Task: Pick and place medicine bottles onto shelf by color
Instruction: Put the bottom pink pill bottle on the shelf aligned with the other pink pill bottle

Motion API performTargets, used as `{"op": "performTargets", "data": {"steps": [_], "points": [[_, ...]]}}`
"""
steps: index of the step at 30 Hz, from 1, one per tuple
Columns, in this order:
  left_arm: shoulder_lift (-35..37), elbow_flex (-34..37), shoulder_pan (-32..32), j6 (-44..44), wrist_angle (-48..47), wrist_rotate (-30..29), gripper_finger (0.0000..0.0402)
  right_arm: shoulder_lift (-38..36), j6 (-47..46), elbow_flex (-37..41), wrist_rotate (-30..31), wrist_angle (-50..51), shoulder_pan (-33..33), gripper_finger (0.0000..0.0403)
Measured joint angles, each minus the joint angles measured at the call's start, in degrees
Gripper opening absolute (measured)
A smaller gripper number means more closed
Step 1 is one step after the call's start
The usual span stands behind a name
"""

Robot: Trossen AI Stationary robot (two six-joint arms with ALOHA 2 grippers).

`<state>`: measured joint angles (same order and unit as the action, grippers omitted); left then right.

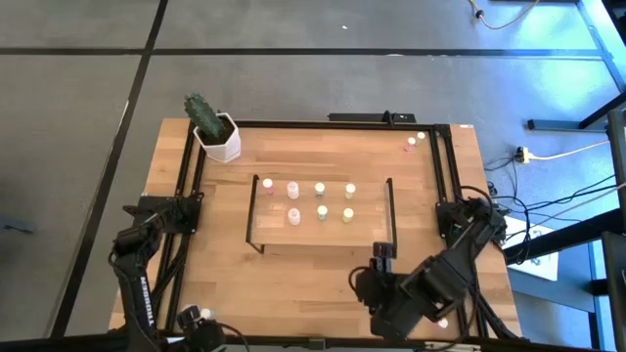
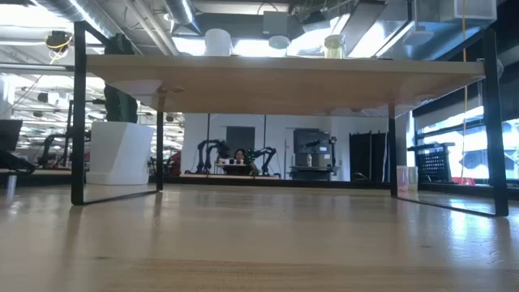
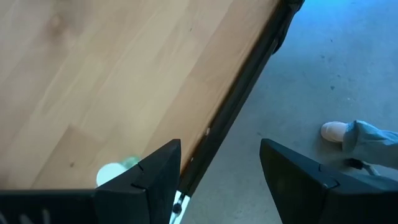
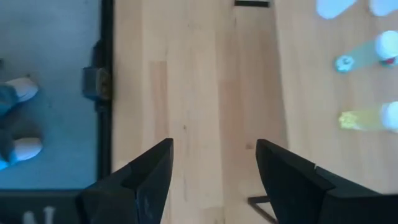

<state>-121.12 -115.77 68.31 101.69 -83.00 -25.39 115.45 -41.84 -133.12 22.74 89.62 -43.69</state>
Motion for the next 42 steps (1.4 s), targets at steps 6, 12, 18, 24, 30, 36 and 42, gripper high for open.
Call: {"op": "performTargets", "data": {"steps": [6, 12, 18, 24, 30, 36, 42], "points": [[0.0, 0.0, -1.3, -1.3, 0.2, 0.0, 0.0212, -0.3, -6.2, 0.0, -2.6, 0.4, -4.1, 0.0231], [0.0, 0.0, -2.2, -1.4, 0.2, -0.8, 0.0212, -0.6, -14.3, 0.3, -4.9, 0.4, -8.4, 0.0231], [0.0, 0.0, -2.9, -1.8, 0.2, -1.9, 0.0212, -0.9, -26.0, 2.5, -7.3, 0.3, -12.7, 0.0231], [0.0, 0.0, -3.3, -1.9, 1.1, -4.0, 0.0212, -2.9, -38.2, 11.8, -12.8, 0.3, -15.0, 0.0231], [0.0, 0.0, -3.7, -1.9, 1.2, -4.1, 0.0212, -5.8, -55.4, 22.1, -25.6, 0.5, -16.0, 0.0231], [0.0, 0.0, -4.3, -1.9, 1.2, -4.1, 0.0212, -6.0, -61.4, 29.1, -33.7, -1.7, -17.4, 0.0231], [-0.1, 0.0, -4.9, -1.9, 1.2, -4.2, 0.0212, -6.0, -59.7, 34.6, -34.5, -5.8, -18.0, 0.0231]]}}
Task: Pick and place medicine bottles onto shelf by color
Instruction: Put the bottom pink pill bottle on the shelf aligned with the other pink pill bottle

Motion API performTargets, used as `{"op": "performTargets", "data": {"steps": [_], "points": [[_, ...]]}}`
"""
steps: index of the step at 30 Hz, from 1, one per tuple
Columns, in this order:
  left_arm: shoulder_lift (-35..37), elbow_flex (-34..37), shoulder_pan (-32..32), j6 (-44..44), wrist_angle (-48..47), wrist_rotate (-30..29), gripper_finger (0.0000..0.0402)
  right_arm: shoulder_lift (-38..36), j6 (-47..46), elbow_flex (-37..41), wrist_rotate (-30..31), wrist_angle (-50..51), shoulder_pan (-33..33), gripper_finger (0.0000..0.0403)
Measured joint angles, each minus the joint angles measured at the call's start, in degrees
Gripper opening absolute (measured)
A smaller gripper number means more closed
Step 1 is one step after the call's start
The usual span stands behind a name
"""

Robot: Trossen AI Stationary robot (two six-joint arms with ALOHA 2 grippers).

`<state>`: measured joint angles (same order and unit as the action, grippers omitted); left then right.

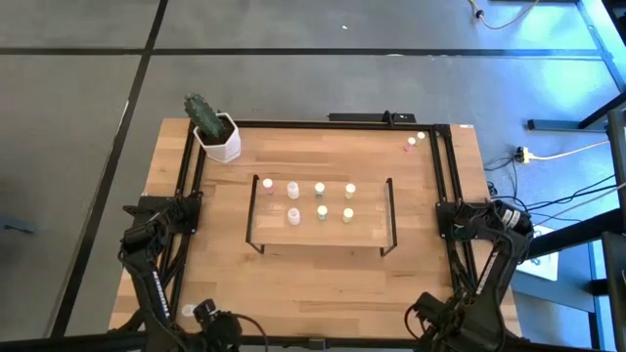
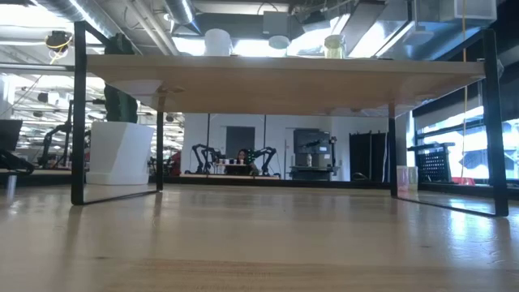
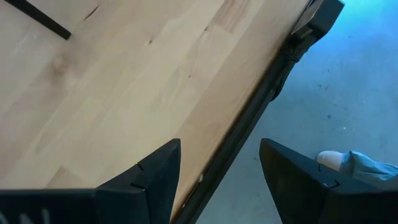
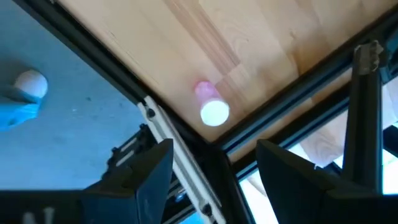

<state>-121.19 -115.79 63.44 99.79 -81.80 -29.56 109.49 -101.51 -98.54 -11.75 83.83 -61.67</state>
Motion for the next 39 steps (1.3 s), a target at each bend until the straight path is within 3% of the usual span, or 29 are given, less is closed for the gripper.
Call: {"op": "performTargets", "data": {"steps": [17, 39], "points": [[0.0, 0.0, -0.5, -1.4, 0.0, 0.0, 0.0212, 0.0, 1.7, 11.2, -4.6, -11.5, -0.7, 0.0231], [0.0, 0.0, -0.4, -1.4, 0.4, 1.1, 0.0212, 0.0, 1.3, 12.1, -6.4, -15.7, -1.5, 0.0231]]}}
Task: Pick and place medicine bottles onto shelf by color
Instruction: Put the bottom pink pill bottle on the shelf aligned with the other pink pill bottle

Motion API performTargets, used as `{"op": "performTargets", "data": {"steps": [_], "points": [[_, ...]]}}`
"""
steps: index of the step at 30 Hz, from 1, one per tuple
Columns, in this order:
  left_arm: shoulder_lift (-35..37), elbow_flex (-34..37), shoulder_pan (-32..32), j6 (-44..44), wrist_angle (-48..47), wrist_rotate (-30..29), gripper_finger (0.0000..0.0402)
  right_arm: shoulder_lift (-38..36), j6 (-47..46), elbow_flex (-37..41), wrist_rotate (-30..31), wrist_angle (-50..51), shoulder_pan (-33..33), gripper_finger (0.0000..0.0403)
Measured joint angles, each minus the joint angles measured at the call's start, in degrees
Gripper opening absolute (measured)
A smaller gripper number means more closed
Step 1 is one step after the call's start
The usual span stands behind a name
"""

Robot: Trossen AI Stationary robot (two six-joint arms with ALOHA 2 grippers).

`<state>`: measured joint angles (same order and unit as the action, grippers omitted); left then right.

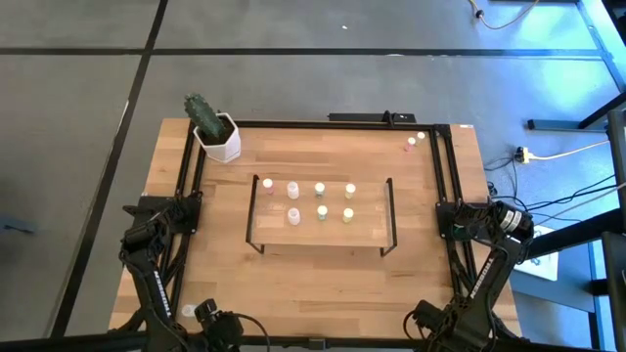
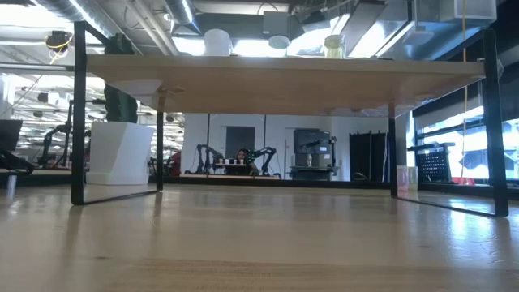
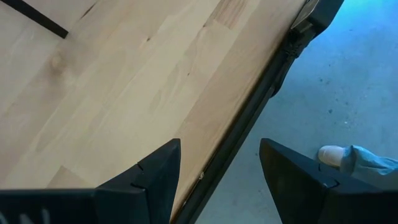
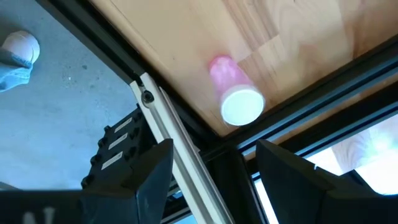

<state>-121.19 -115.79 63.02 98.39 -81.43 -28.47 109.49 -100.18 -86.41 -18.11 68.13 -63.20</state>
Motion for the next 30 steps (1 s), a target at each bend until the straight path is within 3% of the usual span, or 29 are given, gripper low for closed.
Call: {"op": "performTargets", "data": {"steps": [30], "points": [[0.0, 0.0, 0.0, 0.0, 0.0, 0.0, 0.0212, 0.0, 0.4, 0.9, 0.7, 0.1, 0.0, 0.0231]]}}
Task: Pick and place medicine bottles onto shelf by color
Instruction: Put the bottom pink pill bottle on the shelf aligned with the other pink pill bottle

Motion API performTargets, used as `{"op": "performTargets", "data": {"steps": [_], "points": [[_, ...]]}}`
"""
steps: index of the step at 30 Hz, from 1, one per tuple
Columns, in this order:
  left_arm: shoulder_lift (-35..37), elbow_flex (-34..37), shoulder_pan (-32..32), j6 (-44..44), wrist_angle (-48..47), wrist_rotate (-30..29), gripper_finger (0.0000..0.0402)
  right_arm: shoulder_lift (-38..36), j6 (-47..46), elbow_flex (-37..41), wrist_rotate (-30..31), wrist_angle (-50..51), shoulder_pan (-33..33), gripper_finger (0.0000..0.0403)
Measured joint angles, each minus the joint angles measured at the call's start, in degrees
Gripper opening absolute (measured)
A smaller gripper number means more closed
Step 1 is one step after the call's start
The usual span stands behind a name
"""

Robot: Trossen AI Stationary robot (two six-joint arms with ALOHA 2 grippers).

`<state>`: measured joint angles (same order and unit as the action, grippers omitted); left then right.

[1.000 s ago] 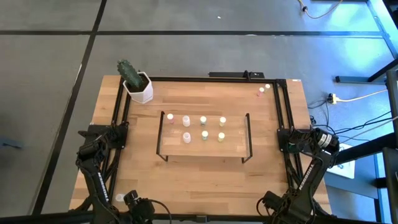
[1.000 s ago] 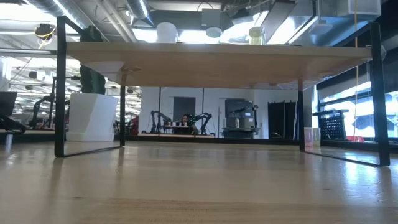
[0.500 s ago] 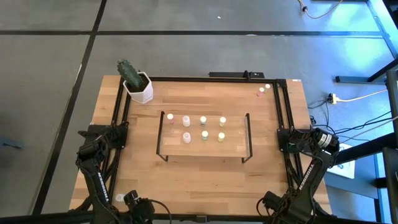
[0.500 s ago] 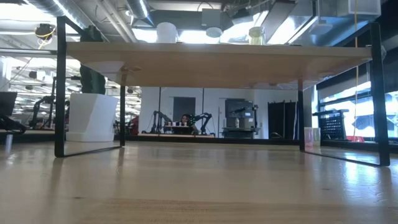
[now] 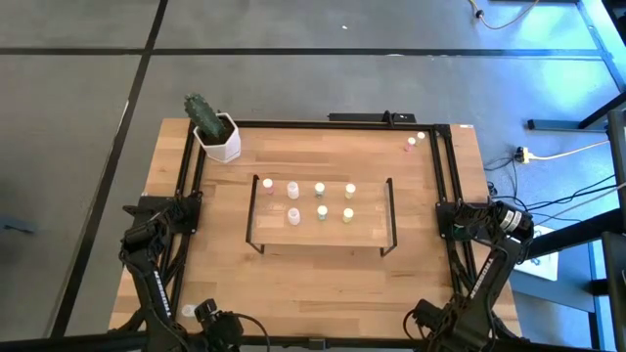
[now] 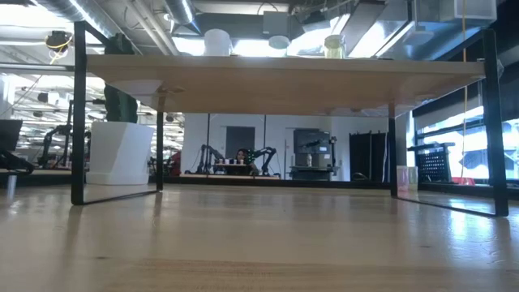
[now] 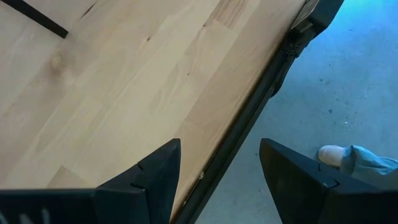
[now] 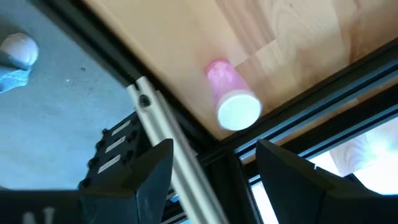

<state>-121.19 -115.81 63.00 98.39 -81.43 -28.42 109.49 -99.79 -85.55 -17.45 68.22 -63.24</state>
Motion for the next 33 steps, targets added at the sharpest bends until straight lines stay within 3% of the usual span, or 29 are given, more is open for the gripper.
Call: {"op": "performTargets", "data": {"steps": [16, 23, 33], "points": [[0.0, 0.0, 0.0, 0.0, 0.0, 0.0, 0.0212, 0.1, 2.9, 3.8, -0.5, -2.5, -0.1, 0.0231], [0.0, 0.0, 0.0, 0.0, 0.0, 0.0, 0.0212, 0.1, 3.4, 3.8, 2.8, -2.1, -0.4, 0.0231], [0.0, 0.0, 0.0, 0.0, 0.0, 0.0, 0.0212, 0.0, 4.3, 6.6, 1.0, -2.9, -1.0, 0.0231]]}}
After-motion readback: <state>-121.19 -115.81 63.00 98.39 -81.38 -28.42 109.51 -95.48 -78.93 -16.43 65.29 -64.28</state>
